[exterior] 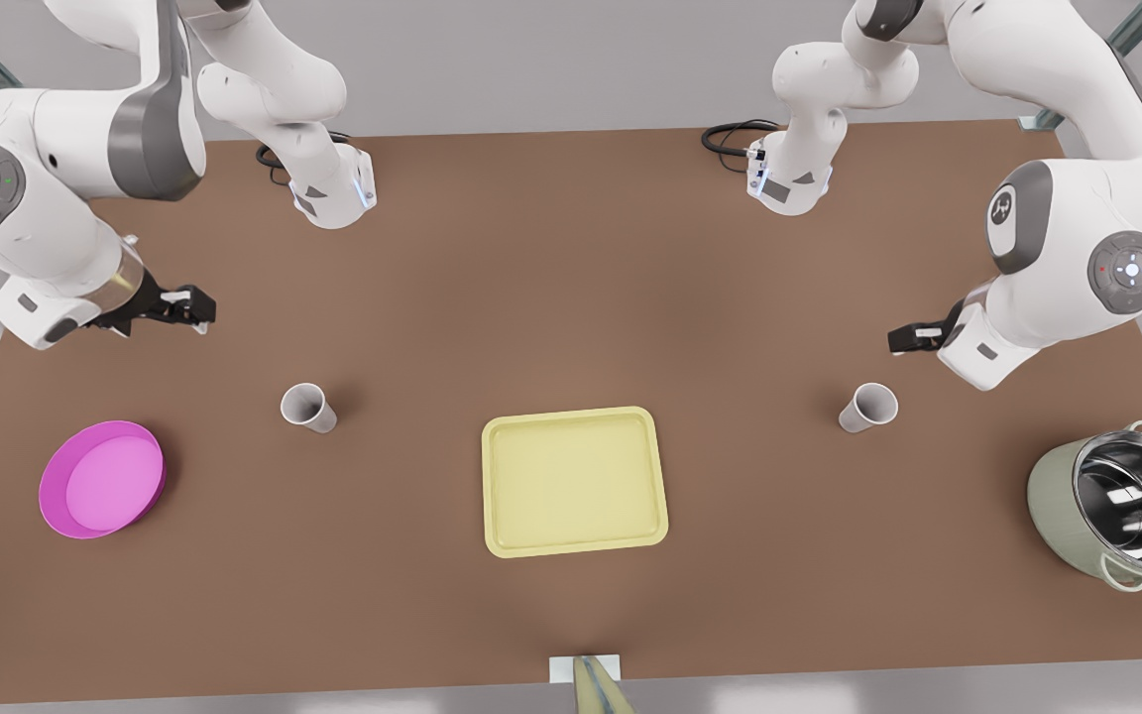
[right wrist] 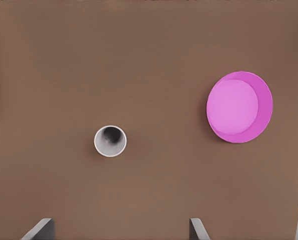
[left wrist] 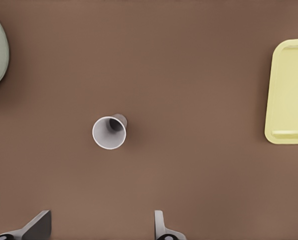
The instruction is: Use both arms to respectively pick up the white IKEA cups from the middle-left and middle-right positions, then place the white IKEA cups onto the middle-middle tray, ensuring that the cups remain upright and do not tip over
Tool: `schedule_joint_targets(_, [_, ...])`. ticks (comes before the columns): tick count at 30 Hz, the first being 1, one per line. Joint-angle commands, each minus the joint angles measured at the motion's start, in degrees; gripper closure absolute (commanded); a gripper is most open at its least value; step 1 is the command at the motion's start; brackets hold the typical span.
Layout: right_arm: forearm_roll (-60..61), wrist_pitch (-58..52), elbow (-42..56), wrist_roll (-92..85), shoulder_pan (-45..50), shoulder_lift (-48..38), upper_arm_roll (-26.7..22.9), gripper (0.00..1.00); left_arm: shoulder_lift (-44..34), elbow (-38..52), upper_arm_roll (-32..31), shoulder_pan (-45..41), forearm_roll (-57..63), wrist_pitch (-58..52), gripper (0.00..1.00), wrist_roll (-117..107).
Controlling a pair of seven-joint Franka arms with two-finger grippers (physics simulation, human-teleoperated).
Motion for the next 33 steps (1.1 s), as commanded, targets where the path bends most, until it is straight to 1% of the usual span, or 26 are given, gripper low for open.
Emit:
schedule_joint_targets(1, [0.2,2.3,-0.3,-0.7,-0.3,0.0,-0.1,0.0,-0.1,0.0,0.0,0.0,0.0,0.7,0.0,-2.4])
schedule_joint_targets(3, [0.0,2.2,-0.4,-0.7,-0.4,0.0,-0.1,0.0,-0.1,0.0,0.1,0.0,0.0,0.7,0.0,-2.4])
schedule_joint_targets(4, [-0.2,1.6,-0.4,-0.7,-0.3,1.4,-0.1,0.0,0.1,-2.7,1.3,0.4,-0.1,2.8,0.0,-2.4])
schedule_joint_targets(5, [-0.2,0.9,-0.2,-0.7,-0.3,4.3,-0.1,0.0,0.3,-6.1,2.8,0.4,-0.1,6.9,0.0,-2.4])
schedule_joint_targets(6, [0.0,2.0,0.1,-0.7,-0.4,9.1,-0.1,0.0,0.7,-11.3,5.0,0.4,-1.0,14.3,0.0,-1.3])
schedule_joint_targets(7, [0.1,4.1,0.3,-0.6,-0.5,12.8,0.0,0.0,1.3,-15.0,9.0,0.4,-5.9,20.0,0.0,3.1])
schedule_joint_targets(8, [2.1,4.7,0.2,-0.4,-0.5,15.1,0.0,0.0,1.8,-17.2,9.9,0.4,-6.3,23.0,0.0,5.9])
schedule_joint_targets(11, [2.3,12.7,-0.5,-0.3,-0.5,18.9,0.0,0.0,3.4,-23.6,10.4,0.4,-6.3,33.3,0.0,6.0])
schedule_joint_targets(13, [2.4,20.2,-5.7,-0.3,-1.1,18.7,0.1,0.0,3.6,-27.1,10.5,0.6,-6.5,37.4,0.0,6.0])
schedule_joint_targets(14, [2.5,24.1,-8.3,-0.3,-1.2,18.7,0.0,0.0,4.3,-27.3,10.4,0.5,-6.6,39.9,0.0,5.9])
schedule_joint_targets(15, [2.5,25.8,-8.8,-0.3,-1.2,18.9,0.1,0.0,5.0,-27.4,10.5,0.6,-6.6,41.8,0.0,5.9])
schedule_joint_targets(17, [2.7,30.4,-12.8,-0.3,-2.1,18.7,0.1,0.0,5.5,-29.4,10.5,1.1,-6.6,44.0,0.0,5.9])
schedule_joint_targets(19, [3.9,35.5,-18.7,-0.5,-2.7,16.6,0.1,0.0,5.5,-31.8,10.5,1.4,-6.6,44.2,0.0,5.9])
schedule_joint_targets(22, [4.1,43.4,-27.0,-0.6,-4.1,14.3,0.1,0.0,6.4,-32.9,10.5,1.4,-6.5,44.2,0.0,5.9])
schedule_joint_targets(28, [4.1,50.8,-34.7,-0.7,-6.1,13.4,0.1,0.0,9.7,-34.7,10.5,1.8,-6.5,43.6,0.0,5.8])
schedule_joint_targets(31, [4.1,52.5,-37.1,-0.7,-6.1,12.9,0.1,0.0,10.6,-34.9,10.5,1.8,-6.5,43.5,0.0,5.7])
schedule_joint_targets(32, [4.1,52.5,-37.6,-0.7,-6.1,12.9,0.1,0.0,10.6,-34.9,10.5,1.8,-6.5,43.4,0.04,5.3])
schedule_joint_targets(33, [4.1,52.5,-37.9,-0.7,-6.1,12.9,0.1,0.0,10.6,-34.9,10.5,1.8,-7.4,43.3,0.24,4.1])
